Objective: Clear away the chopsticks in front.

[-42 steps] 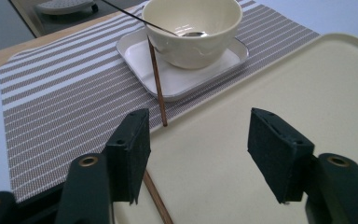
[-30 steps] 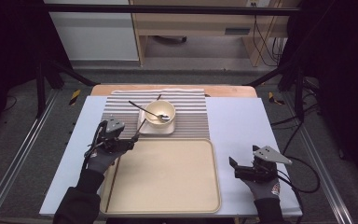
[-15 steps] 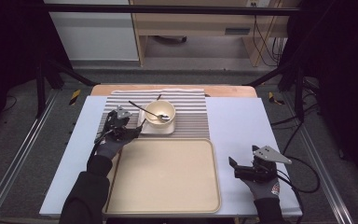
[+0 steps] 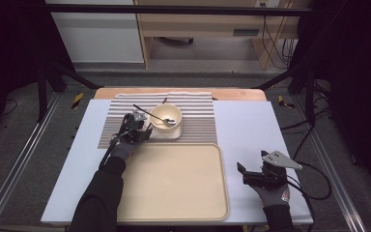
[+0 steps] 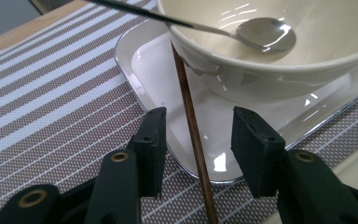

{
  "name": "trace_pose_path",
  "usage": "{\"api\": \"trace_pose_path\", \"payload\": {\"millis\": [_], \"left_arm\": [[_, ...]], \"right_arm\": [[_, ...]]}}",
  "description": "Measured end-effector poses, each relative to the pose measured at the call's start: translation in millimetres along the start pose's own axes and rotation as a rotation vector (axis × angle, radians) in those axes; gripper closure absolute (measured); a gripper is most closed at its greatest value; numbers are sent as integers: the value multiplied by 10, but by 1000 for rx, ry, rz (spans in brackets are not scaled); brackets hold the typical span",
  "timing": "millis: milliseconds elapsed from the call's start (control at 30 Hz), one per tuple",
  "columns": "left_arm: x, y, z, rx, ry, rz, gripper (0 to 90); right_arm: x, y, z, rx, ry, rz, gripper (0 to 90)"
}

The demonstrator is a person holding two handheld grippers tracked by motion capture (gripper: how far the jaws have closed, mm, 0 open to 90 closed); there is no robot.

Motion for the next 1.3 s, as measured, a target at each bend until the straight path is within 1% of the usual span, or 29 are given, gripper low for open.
{"api": "trace_pose_path", "payload": {"millis": [100,200,267,333,367,500,600,700,833,1033,1300], "left_arm": [[-3,37,10,1,-12,14,623],[-7,68,14,6,-15,16,668],[-6,75,11,5,-25,20,713],[-6,80,7,0,-40,20,763],[-3,77,5,0,-45,21,815],[18,77,6,1,-68,7,833],[38,76,12,3,-88,4,844],[45,65,13,4,-97,2,848],[49,30,2,-10,-112,-6,849],[74,-74,13,-22,-121,-16,849],[169,-269,67,-34,-140,-40,849]], "right_arm": [[2,1,1,0,1,-1,29],[3,3,1,1,2,-1,29],[4,3,2,1,2,-1,29],[3,3,1,1,2,-1,29],[3,2,1,1,2,-1,29],[4,2,1,1,2,-2,29],[4,2,1,1,2,-3,29],[4,3,1,1,3,-4,29],[6,4,2,2,2,-4,30],[2,-5,-2,-2,3,-3,29],[2,-6,-3,-6,2,-1,29]]}}
Point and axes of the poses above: each handheld gripper's, and its own axes: y roughly forward along the jaws, z roughly out of its underside, x roughly to its left, the point moved 3 cm from there along y, roughly forward along the jaws, and after that the axes turned 4 degrees about -z, right-handed, at the moved point
